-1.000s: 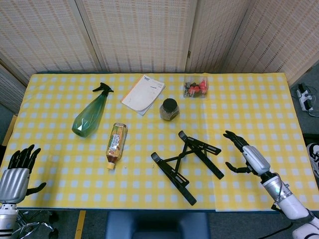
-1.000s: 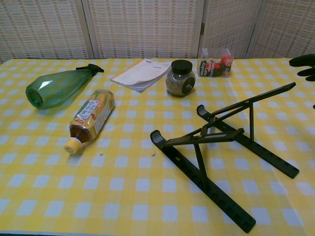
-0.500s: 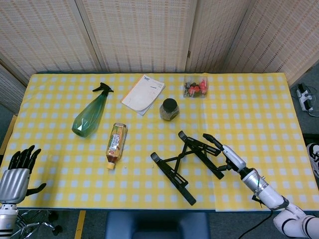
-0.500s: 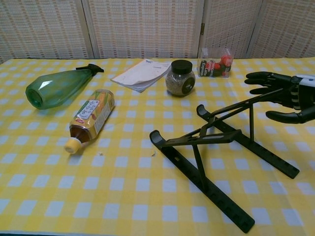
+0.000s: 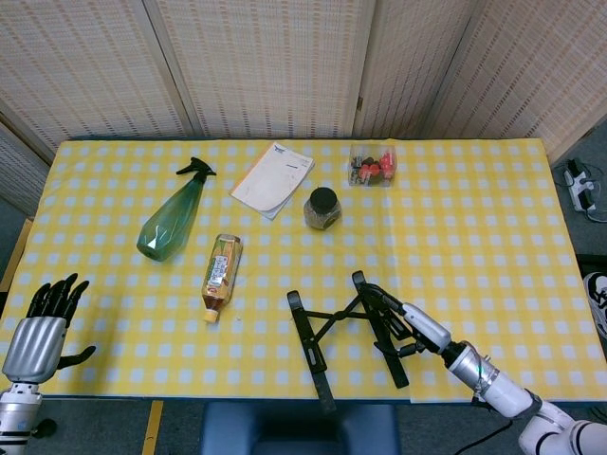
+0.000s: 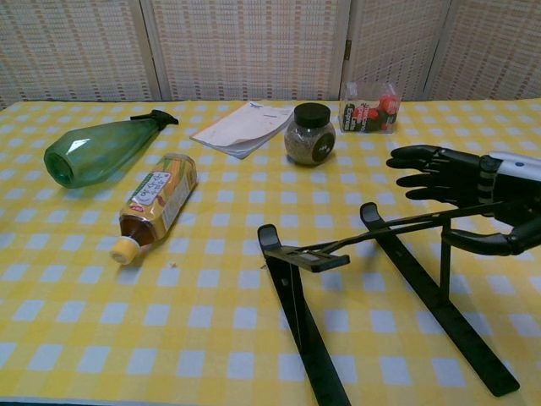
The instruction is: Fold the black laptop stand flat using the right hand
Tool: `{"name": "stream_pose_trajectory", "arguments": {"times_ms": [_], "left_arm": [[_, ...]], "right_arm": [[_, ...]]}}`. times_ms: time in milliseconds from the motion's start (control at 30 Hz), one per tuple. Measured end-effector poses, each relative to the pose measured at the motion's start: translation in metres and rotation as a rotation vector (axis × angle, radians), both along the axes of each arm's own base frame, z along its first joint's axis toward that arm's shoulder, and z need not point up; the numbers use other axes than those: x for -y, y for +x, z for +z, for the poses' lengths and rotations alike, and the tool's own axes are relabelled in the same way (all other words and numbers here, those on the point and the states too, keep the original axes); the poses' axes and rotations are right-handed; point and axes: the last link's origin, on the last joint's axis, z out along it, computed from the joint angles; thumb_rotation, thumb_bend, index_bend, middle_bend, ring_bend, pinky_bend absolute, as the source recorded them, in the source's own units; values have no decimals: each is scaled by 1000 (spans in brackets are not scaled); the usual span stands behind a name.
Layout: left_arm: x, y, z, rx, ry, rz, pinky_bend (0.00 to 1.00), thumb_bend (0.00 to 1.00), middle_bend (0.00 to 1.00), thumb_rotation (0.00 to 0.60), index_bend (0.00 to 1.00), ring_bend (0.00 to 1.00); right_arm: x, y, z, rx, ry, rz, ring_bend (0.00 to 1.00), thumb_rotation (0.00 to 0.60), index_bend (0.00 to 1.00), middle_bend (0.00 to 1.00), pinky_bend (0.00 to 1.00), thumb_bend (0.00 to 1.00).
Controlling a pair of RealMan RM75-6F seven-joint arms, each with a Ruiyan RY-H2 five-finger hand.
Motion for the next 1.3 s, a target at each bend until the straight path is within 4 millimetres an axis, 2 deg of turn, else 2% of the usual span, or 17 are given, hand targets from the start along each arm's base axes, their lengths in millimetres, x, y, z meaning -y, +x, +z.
{"name": "stream_pose_trajectory", "arguments": {"times_ms": [233,567,800,1067,1300], "left_arm": [[-13,21,-12,26,-76,-114,0,135,1,600,7,12],[-34,61,-43,101,-238,-281,0,135,1,600,0,13],[-34,61,-46,122,-240,-269,0,135,1,600,0,13],[-32,57,-45,130,-232,-250,0,135,1,600,0,13],[-33,57,-46,138,-229,-252,0,134,1,600,0,13]], "right_arm": [[-6,3,16,-64,-87,69,4,600,0,0,0,400],[-2,8,40,-256,-192,176,1,600,0,0,0,399],[-1,5,41,-364,-163,207,1,600,0,0,0,399],[1,7,40,-373,-176,217,0,600,0,0,0,399],[23,16,35,-391,-221,207,2,600,0,0,0,400]]}}
